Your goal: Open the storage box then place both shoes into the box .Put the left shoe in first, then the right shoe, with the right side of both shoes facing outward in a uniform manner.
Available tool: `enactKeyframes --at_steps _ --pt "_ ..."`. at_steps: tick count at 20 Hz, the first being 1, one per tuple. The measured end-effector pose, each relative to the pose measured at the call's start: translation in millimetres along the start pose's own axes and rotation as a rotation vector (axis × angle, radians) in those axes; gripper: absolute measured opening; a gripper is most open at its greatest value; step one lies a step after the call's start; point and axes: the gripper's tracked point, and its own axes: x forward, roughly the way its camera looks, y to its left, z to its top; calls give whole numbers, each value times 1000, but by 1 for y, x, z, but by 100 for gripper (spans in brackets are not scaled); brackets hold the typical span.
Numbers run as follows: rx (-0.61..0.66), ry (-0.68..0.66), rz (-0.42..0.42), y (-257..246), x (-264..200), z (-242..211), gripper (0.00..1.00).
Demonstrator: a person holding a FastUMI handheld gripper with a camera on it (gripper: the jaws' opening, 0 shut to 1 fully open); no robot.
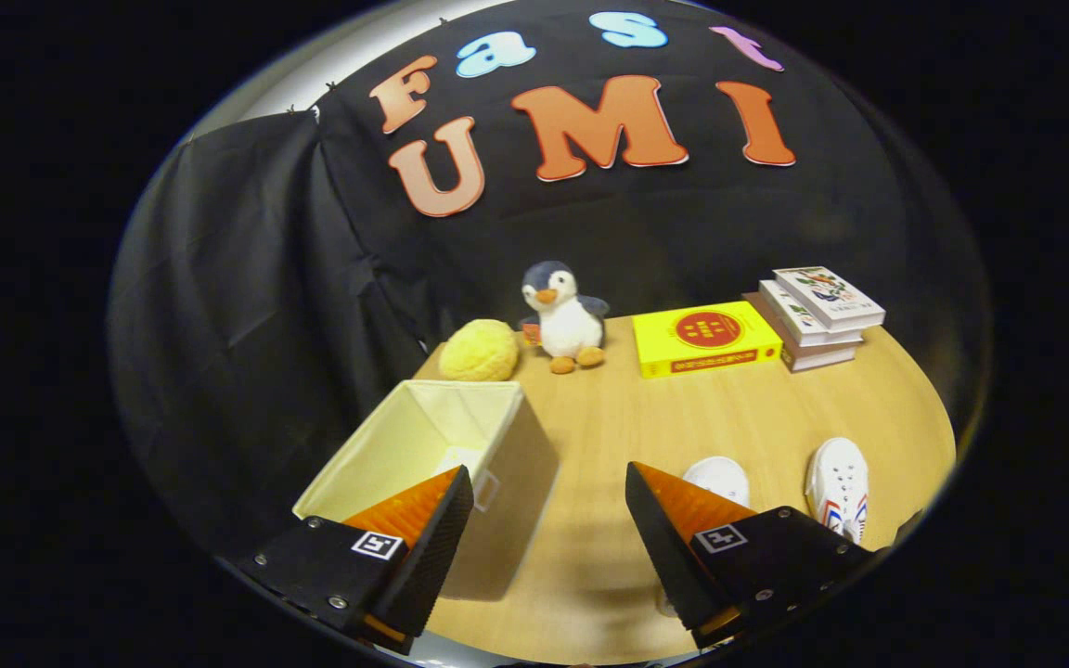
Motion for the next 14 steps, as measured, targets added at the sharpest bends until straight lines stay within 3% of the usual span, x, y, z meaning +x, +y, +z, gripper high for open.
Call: enactKeyframes --at_steps 7,14 --pt "25 91 -164 -98 6 -48 99" --pt "5 219 -216 -141 17 -94 95"
